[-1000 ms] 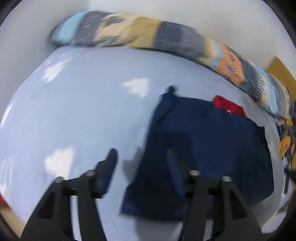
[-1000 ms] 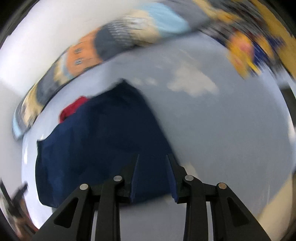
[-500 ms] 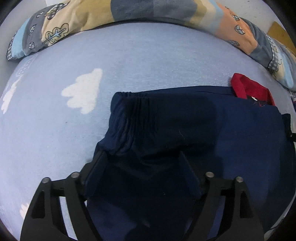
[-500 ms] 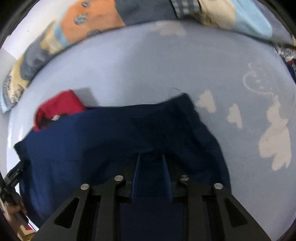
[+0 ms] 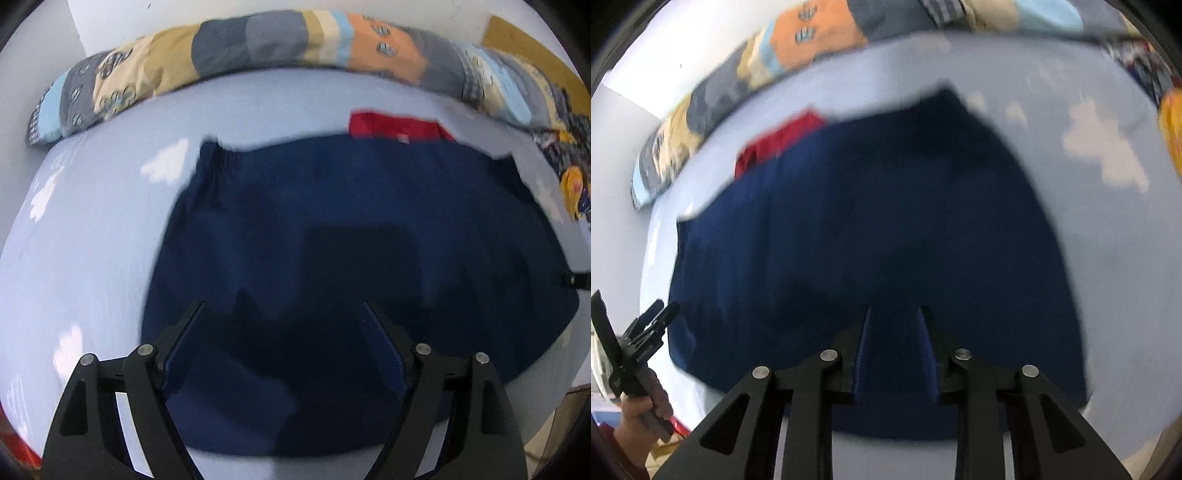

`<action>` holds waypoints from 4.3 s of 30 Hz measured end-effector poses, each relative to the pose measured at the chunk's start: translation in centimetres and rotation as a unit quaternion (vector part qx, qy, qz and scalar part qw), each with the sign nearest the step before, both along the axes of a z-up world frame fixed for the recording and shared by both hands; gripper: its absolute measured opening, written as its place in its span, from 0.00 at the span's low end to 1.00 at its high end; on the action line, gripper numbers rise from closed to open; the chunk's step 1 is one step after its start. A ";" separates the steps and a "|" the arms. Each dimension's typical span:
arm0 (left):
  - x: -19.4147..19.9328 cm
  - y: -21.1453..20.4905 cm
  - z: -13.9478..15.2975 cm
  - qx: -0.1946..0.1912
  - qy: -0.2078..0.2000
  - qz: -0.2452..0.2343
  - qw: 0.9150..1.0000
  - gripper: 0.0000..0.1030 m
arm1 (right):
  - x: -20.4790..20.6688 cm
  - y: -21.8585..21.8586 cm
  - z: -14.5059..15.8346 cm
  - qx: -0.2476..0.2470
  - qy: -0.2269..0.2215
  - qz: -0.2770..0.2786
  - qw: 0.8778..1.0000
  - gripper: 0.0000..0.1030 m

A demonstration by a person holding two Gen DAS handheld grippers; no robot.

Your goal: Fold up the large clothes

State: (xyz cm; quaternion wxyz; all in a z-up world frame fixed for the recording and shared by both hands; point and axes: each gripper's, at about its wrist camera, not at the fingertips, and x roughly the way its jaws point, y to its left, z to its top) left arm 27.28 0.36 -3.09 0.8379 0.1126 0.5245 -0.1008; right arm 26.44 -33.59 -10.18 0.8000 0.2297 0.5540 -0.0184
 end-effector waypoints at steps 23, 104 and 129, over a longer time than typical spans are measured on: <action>-0.5 -1.6 -5.6 0.039 0.046 0.033 0.998 1.00 | -0.7 3.0 -3.9 -0.013 0.044 0.009 0.999 0.70; -0.6 -2.2 -6.1 0.017 -0.030 0.018 0.999 1.00 | -13.2 -2.4 -7.9 0.174 -0.065 -0.311 0.932 0.62; -13.4 2.3 2.2 -0.168 -0.118 0.041 0.978 1.00 | -19.7 -5.5 -6.0 0.340 -0.210 -0.239 0.885 0.64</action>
